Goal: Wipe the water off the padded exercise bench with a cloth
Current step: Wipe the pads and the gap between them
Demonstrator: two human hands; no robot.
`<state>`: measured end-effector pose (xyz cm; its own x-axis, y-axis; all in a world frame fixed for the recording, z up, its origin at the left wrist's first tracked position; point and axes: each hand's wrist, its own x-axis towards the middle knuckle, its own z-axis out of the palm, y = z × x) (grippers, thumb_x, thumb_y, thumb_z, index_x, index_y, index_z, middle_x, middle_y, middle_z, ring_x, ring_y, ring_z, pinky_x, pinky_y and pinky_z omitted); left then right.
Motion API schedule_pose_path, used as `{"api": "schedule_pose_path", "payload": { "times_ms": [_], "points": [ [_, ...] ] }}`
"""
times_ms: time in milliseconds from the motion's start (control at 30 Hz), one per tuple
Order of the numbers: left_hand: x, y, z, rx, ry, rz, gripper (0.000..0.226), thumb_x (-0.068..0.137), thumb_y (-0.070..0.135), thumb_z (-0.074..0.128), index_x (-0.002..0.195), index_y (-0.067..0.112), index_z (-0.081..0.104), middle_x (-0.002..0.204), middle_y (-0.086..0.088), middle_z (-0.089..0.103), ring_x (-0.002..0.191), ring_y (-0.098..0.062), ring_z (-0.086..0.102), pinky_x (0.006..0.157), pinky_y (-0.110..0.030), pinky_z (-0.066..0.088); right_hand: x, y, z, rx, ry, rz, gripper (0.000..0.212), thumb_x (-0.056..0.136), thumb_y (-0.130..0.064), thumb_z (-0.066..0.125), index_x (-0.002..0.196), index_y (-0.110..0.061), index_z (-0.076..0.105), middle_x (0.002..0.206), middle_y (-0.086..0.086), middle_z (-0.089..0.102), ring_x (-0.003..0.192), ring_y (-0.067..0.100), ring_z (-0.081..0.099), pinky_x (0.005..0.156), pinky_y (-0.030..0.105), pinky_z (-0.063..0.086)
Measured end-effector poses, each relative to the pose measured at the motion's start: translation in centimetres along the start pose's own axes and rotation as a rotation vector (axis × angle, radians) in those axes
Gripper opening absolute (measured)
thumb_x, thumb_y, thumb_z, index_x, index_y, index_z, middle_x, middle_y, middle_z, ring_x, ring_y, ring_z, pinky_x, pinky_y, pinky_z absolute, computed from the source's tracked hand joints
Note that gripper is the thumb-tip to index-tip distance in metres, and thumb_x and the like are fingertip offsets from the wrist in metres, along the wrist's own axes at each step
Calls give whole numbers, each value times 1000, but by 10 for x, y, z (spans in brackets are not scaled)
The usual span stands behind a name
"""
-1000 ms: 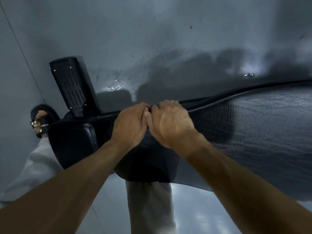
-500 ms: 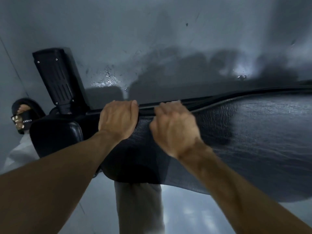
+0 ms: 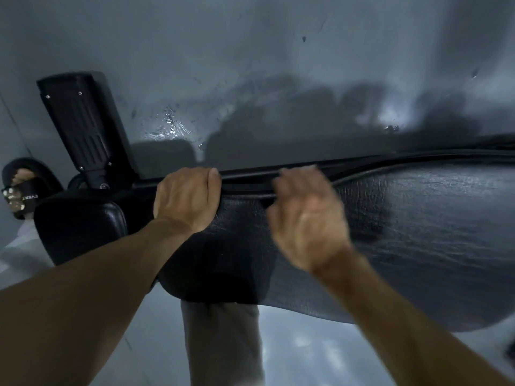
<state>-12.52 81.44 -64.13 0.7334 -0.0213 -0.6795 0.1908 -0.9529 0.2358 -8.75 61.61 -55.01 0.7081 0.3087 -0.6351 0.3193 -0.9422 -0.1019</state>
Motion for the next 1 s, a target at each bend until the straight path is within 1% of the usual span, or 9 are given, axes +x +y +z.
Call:
{"api": "schedule_pose_path", "payload": {
  "times_ms": [67, 200, 333, 433, 533, 633, 733, 900, 1000],
  "points": [
    [0, 0, -1, 5, -11, -10, 73, 98, 46, 3, 89, 23, 72, 81, -1, 70, 78, -25, 63, 68, -32, 34, 0, -21, 6, 86, -45, -100, 51, 92, -27, 35, 122, -1, 66, 120, 19, 69, 112, 38, 63, 112, 48, 42],
    [2, 0, 0, -2, -34, -29, 73, 97, 46, 3, 90, 23, 72, 82, -2, 70, 80, -25, 63, 68, -33, 37, 5, 53, -13, 75, -36, -125, 48, 95, -27, 37, 128, -5, 64, 110, 12, 72, 100, 33, 67, 111, 45, 44],
    [1, -1, 0, -7, -26, -19, 75, 97, 45, 1, 91, 21, 72, 81, -1, 68, 78, -24, 62, 66, -33, 37, 0, 116, -37, -45, -9, -4, 41, 94, -28, 36, 114, -11, 67, 109, 11, 71, 103, 35, 64, 116, 42, 35],
    [1, -1, -1, -17, -10, -21, 73, 98, 45, 2, 90, 22, 71, 79, 0, 68, 76, -23, 62, 65, -32, 34, 1, 100, -30, -50, 77, 76, 37, 94, -25, 37, 104, -8, 68, 110, 15, 69, 108, 36, 63, 117, 45, 35],
    [0, 0, -3, -27, -20, -18, 70, 101, 42, 5, 96, 23, 72, 83, 0, 69, 80, -24, 63, 67, -34, 39, 3, 60, -11, -32, 71, -46, 37, 96, -26, 34, 95, -8, 67, 97, 13, 68, 97, 35, 63, 116, 47, 37],
    [-5, 6, -9, -98, -42, -14, 57, 109, 35, 14, 125, 23, 68, 113, -4, 72, 111, -30, 65, 89, -43, 48, -1, 62, -5, 2, 70, -142, 43, 98, -28, 37, 114, -6, 70, 108, 10, 72, 106, 31, 66, 117, 45, 37],
    [-10, 11, -15, -123, -19, 27, 57, 110, 36, 15, 149, 14, 50, 146, -11, 58, 142, -29, 47, 116, -47, 36, -10, 110, -23, -4, 106, -70, 44, 97, -29, 42, 126, -7, 66, 119, 12, 70, 113, 32, 64, 116, 45, 37],
    [-16, 70, -16, -239, 85, 314, 59, 108, 39, 24, 149, 7, 50, 151, -12, 53, 142, -32, 48, 119, -47, 36, -27, 190, -54, -75, 125, 249, 43, 98, -28, 35, 120, -4, 64, 121, 22, 66, 113, 41, 59, 117, 49, 34],
    [-18, 140, -5, -300, 150, 413, 54, 108, 35, 30, 149, 5, 50, 148, -11, 56, 139, -28, 51, 117, -47, 40, -26, 169, -48, -104, 161, 222, 42, 95, -22, 34, 110, 3, 64, 105, 25, 64, 105, 45, 58, 116, 54, 35]
  ]
}}
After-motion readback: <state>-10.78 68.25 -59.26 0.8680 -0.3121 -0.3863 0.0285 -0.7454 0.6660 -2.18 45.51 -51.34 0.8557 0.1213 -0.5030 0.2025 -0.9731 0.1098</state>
